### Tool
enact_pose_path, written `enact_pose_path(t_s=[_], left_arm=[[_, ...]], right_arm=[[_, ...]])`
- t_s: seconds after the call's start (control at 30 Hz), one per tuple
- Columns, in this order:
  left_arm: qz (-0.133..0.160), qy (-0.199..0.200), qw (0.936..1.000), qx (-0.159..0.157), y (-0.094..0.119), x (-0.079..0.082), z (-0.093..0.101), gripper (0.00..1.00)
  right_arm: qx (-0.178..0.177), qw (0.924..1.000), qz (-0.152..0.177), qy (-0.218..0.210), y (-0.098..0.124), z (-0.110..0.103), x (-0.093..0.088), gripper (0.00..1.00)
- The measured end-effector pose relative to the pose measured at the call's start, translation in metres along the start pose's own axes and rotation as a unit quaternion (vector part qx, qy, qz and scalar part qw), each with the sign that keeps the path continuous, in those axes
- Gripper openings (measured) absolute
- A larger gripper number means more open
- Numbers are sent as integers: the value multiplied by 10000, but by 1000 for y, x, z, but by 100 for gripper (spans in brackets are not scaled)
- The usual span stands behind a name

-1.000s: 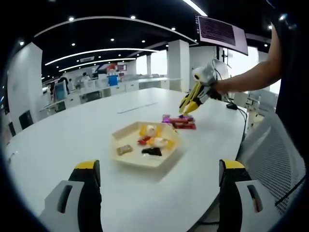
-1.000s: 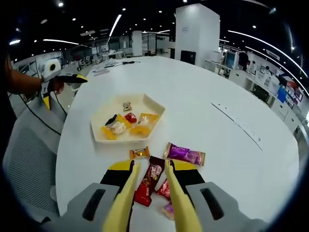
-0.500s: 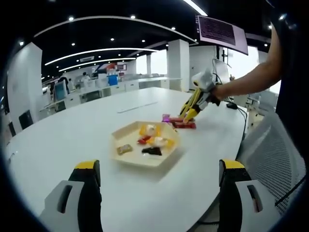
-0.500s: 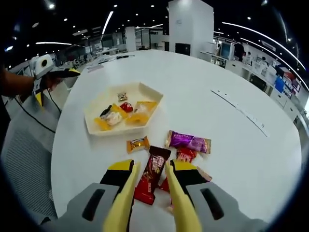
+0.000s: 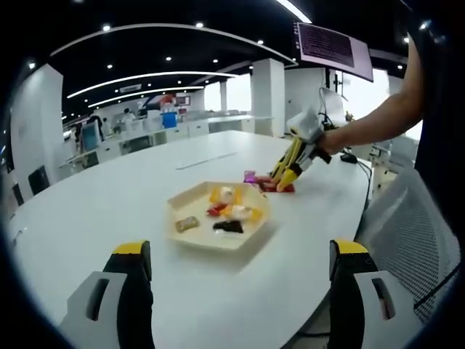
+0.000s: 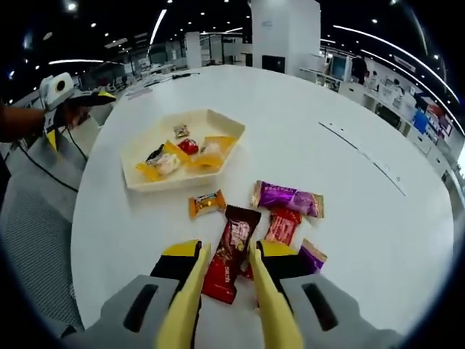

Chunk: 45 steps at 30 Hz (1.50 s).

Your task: Place the target food into the container with the food tongs after gripping and lifting it, then release it inside without dropping or visibly crushing the food.

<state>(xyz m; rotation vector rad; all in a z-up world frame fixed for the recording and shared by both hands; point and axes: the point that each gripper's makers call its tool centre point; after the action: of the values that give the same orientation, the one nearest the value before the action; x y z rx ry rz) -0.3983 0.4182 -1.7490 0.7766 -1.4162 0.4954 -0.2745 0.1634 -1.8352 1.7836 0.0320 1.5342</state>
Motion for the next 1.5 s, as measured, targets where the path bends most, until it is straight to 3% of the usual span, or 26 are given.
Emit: enact_pose_path(t_s=[0.1, 0.6, 0.8, 0.87, 1.27, 1.5], left_arm=[[-9, -4, 10000, -6, 0, -1, 0, 99], [-41, -11, 10000, -33, 0, -2, 1, 99], [-48, -18, 10000, -42, -1, -2, 1, 98], [-50, -18, 10000, -40, -1, -2, 1, 98], [158, 101, 9998, -65, -1, 6, 2, 99], [139, 101, 9998, -56, -1, 4, 2, 99]], right_arm=[[0, 9999, -35, 156, -1, -1, -1, 26], [-194, 9996, -171, 134, 1, 3, 0, 22], [-157, 9998, -76, 63, 7, 5, 10, 22], [62, 9999, -81, 4, 8, 0, 14, 22], [63, 9996, -169, 223, 15, 4, 23, 23], [66, 9993, -136, 330, 19, 7, 30, 22]])
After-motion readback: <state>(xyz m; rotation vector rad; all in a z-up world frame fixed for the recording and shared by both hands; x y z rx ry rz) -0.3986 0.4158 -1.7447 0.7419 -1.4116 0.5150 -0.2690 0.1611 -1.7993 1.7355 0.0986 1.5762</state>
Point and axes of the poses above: the point that each gripper's makers call its tool centre point, and the gripper's own axes: y roughly backward along the fingers, z roughly to its right, x roughly out of its top, and after that the axes turned 12 degrees about z, right-handed
